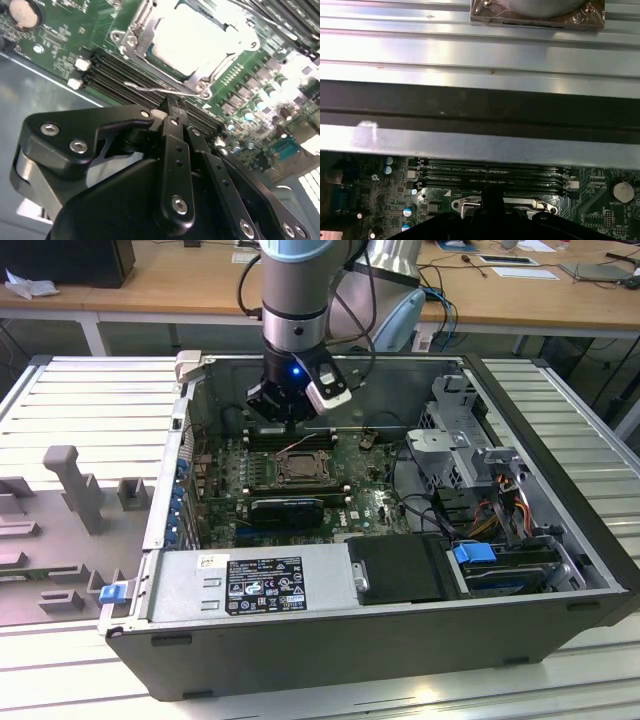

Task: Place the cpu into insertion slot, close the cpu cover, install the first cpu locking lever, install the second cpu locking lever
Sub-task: 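Install the first cpu locking lever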

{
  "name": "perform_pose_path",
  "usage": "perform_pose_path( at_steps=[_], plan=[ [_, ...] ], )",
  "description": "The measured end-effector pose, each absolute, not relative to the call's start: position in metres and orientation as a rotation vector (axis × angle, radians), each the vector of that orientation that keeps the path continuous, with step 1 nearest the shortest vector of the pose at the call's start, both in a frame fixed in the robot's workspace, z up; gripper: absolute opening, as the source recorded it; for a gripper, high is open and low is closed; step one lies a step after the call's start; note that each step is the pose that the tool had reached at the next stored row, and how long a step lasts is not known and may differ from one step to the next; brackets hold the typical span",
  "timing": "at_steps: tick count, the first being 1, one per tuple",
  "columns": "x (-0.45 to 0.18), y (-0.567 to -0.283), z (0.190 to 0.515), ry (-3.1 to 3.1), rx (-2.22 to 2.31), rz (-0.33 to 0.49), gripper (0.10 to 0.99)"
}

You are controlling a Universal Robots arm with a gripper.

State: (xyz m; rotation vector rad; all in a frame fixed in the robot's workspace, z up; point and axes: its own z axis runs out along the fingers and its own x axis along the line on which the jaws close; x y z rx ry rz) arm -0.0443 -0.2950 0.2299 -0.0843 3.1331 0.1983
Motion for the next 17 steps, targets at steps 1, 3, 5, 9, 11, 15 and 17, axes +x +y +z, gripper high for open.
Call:
perform_pose_path(
  at_steps=[1,3,5,9,11,15,17],
  plan=[
    [-0.041,-0.294,0.229,3.133,-0.085,0.2,0.106],
    [-0.037,-0.293,0.228,3.133,-0.085,0.203,0.106],
    [-0.035,-0.291,0.227,3.133,-0.085,0.203,0.106],
    [-0.03,-0.29,0.223,3.133,-0.087,0.203,0.106],
    [-0.027,-0.29,0.221,3.133,-0.087,0.203,0.106],
    [-0.024,-0.291,0.217,3.132,-0.087,0.203,0.106],
    [-0.021,-0.291,0.217,3.132,-0.087,0.203,0.106]
  ],
)
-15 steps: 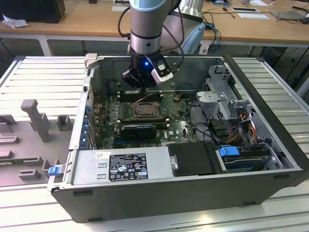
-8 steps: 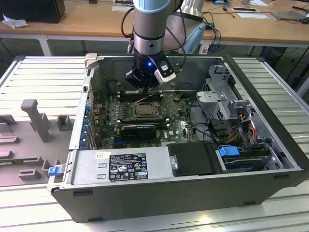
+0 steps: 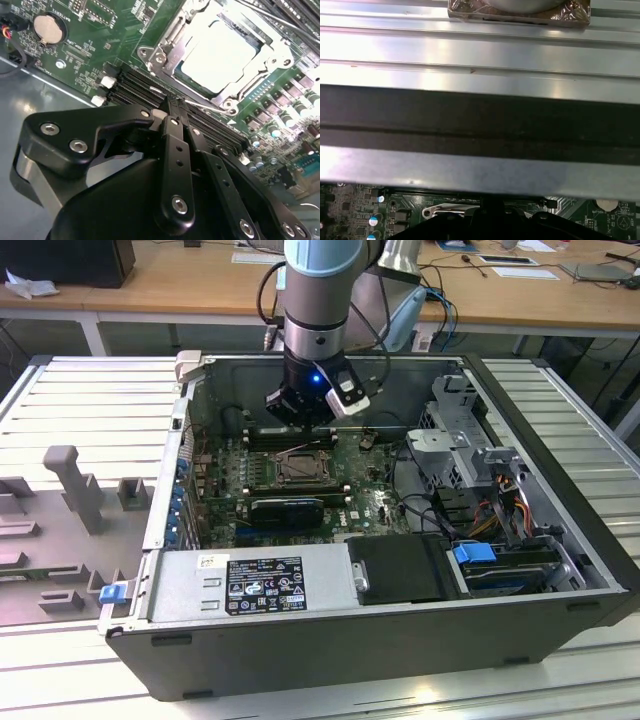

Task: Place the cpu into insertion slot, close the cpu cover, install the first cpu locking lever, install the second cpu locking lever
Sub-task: 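Install the first cpu locking lever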

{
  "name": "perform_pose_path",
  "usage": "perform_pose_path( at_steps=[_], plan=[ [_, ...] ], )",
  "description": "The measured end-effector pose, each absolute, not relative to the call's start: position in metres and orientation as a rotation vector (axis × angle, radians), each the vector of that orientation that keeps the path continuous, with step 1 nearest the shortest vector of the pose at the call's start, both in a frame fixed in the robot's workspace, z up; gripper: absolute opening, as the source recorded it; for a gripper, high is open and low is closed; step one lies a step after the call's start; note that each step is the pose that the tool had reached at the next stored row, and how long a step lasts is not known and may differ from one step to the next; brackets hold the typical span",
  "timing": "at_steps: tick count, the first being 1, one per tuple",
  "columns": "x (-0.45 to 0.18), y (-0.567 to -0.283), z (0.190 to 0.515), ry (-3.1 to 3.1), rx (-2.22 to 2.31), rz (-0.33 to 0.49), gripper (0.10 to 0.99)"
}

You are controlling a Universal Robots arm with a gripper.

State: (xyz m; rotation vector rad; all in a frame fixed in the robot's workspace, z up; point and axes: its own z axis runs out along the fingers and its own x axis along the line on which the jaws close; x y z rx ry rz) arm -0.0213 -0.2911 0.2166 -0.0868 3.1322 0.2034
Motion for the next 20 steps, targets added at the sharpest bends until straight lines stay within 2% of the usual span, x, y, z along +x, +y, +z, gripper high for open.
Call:
perform_pose_path(
  at_steps=[20],
  plan=[
    [-0.016,-0.291,0.204,3.132,-0.087,0.203,0.106]
  ],
)
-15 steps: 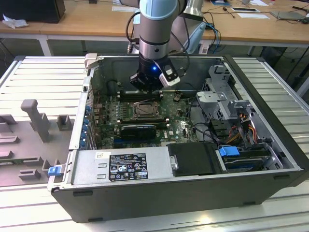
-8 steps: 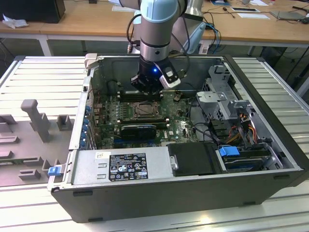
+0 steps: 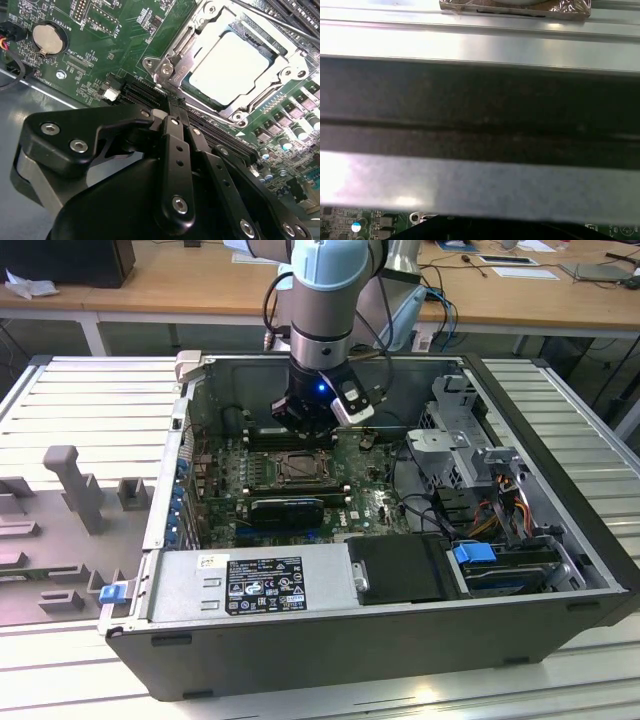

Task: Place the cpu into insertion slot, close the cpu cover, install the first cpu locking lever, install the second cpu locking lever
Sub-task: 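Install the first cpu locking lever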

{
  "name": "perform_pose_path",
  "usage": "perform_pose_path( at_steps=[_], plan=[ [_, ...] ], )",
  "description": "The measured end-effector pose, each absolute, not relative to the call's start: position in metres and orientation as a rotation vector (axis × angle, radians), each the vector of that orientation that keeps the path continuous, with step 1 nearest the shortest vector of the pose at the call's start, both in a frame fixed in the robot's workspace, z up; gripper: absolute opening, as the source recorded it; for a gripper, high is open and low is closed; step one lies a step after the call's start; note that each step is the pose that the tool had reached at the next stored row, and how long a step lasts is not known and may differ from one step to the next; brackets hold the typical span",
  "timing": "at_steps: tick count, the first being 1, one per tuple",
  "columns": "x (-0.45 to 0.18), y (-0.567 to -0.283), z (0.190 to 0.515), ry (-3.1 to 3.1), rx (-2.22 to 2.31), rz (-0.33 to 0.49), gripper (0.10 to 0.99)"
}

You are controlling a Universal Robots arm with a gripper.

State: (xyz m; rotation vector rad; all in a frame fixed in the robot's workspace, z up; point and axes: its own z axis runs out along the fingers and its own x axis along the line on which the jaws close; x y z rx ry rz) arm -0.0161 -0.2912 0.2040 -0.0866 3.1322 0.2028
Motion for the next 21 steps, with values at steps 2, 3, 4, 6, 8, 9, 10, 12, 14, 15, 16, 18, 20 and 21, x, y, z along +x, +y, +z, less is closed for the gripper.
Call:
perform_pose_path(
  at_steps=[2,3,4,6,8,9,10,12,14,15,16,18,20,21],
  plan=[
    [-0.016,-0.2912,0.2039,3.132,-0.087,0.199,0.106],
    [-0.0161,-0.2914,0.2039,3.133,-0.087,0.197,0.106],
    [-0.0162,-0.2917,0.2039,3.133,-0.087,0.196,0.106],
    [-0.0161,-0.2923,0.2038,3.133,-0.087,0.196,0.106],
    [-0.0161,-0.2932,0.2037,3.133,-0.087,0.196,0.106],
    [-0.0161,-0.2934,0.2037,3.133,-0.087,0.196,0.106],
    [-0.0161,-0.2936,0.2037,3.133,-0.087,0.196,0.106],
    [-0.0161,-0.294,0.2037,3.133,-0.087,0.196,0.106],
    [-0.0162,-0.2944,0.2033,3.133,-0.087,0.194,0.106],
    [-0.0162,-0.2945,0.203,3.133,-0.087,0.193,0.106],
    [-0.0161,-0.2945,0.2026,3.133,-0.087,0.193,0.106],
    [-0.0162,-0.2946,0.2003,3.133,-0.087,0.193,0.106],
    [-0.0161,-0.2947,0.1993,3.13,-0.087,0.224,0.106],
    [-0.016,-0.2943,0.2011,3.129,-0.087,0.232,0.106]
  ],
)
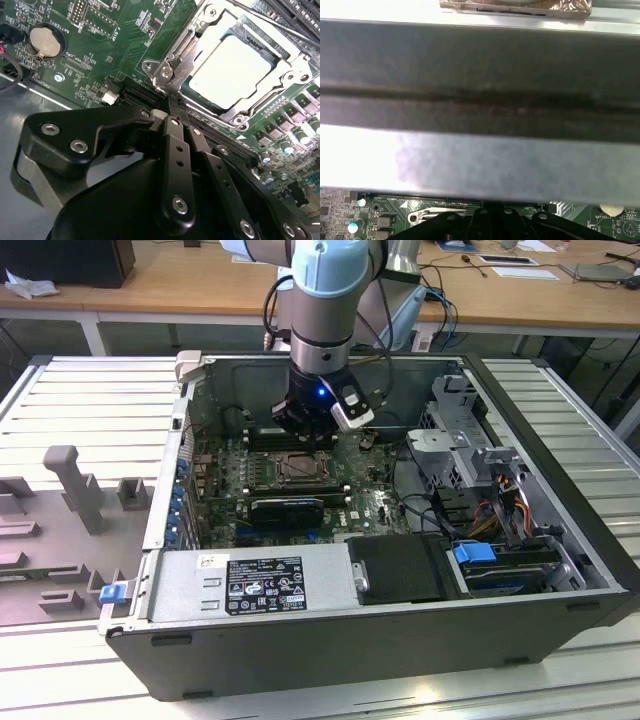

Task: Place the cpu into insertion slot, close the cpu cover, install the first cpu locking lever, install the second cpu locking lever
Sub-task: 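Install the first cpu locking lever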

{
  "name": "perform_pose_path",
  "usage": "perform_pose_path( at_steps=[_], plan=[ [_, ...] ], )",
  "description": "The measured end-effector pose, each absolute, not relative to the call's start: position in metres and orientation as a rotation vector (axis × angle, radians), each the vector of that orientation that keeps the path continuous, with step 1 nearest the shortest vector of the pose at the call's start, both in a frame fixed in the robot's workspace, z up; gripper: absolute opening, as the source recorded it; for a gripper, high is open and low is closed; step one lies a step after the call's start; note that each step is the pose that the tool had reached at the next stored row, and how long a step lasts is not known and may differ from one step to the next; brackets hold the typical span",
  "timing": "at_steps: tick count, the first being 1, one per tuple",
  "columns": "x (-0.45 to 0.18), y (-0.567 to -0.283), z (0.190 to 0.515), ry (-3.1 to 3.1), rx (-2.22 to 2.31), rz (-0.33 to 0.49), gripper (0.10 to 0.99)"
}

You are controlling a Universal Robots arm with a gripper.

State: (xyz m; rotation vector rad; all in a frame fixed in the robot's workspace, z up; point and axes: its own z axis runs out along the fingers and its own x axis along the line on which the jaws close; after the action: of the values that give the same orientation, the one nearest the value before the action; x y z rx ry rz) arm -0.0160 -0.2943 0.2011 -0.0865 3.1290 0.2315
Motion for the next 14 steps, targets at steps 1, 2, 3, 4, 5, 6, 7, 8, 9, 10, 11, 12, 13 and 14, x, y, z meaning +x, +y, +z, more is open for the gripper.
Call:
perform_pose_path(
  at_steps=[1,2,3,4,5,6,7,8,9,10,11,12,13,14],
  plan=[
    [-0.016,-0.294,0.204,3.129,-0.087,0.23,0.106],
    [-0.016,-0.295,0.208,3.13,-0.086,0.229,0.106],
    [-0.016,-0.295,0.212,3.13,-0.087,0.229,0.106],
    [-0.016,-0.295,0.216,3.13,-0.087,0.229,0.106],
    [-0.016,-0.295,0.219,3.13,-0.087,0.229,0.106],
    [-0.016,-0.296,0.219,3.13,-0.087,0.229,0.106],
    [-0.016,-0.297,0.219,3.13,-0.087,0.229,0.106],
    [-0.016,-0.298,0.219,3.13,-0.087,0.229,0.106],
    [-0.016,-0.299,0.219,3.13,-0.087,0.229,0.106],
    [-0.016,-0.299,0.219,3.13,-0.087,0.229,0.106],
    [-0.016,-0.3,0.219,3.13,-0.087,0.229,0.106],
    [-0.016,-0.3,0.219,3.13,-0.087,0.229,0.106],
    [-0.016,-0.3,0.219,3.13,-0.087,0.229,0.106],
    [-0.016,-0.301,0.219,3.13,-0.087,0.229,0.106]
  ],
)
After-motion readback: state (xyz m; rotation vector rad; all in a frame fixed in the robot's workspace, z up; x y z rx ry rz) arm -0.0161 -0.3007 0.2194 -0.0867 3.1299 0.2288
